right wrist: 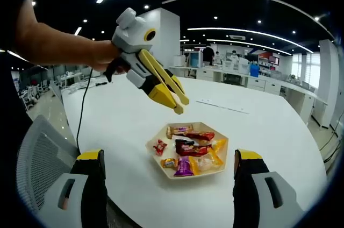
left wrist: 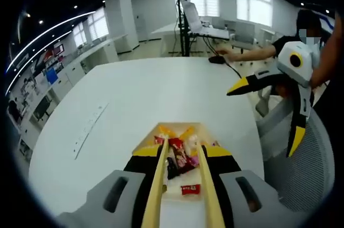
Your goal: Place the target food into the container with the food tongs after gripping and lifting it, then release it inside without dropping or visibly crushing the food.
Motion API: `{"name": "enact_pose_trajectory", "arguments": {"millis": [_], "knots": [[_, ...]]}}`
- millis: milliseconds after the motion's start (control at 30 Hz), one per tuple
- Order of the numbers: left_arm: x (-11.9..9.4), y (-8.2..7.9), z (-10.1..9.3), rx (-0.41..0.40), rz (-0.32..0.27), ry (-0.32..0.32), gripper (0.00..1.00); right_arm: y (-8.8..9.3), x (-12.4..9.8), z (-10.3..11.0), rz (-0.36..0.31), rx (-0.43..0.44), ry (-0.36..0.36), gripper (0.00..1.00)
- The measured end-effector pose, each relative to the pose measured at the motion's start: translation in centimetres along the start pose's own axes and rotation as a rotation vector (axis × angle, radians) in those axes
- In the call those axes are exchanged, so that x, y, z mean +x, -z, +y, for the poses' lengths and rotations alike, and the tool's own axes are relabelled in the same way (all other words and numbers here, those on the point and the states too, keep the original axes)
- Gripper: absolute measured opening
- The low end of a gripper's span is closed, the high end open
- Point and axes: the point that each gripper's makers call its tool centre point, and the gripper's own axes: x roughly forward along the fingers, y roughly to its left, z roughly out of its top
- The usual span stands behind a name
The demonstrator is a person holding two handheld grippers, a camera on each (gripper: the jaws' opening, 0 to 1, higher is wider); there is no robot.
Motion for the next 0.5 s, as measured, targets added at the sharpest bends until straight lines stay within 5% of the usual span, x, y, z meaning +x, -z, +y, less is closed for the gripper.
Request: {"name": "enact_pose_trajectory", "arguments": {"millis": [267,500], "knots": [[-1.3,-0.5,0.3,-0.040,-0.042,-0.017,0.26,-0.1,0.0,0.0,-0.001,-0.001,0.002,0.98],[-4.1,-2.9,-0.2,-0.064,-0.166,0.008,0.26,-1.3,-0.3,0.1,-0.030,0.004,-0.015,0.99]]}}
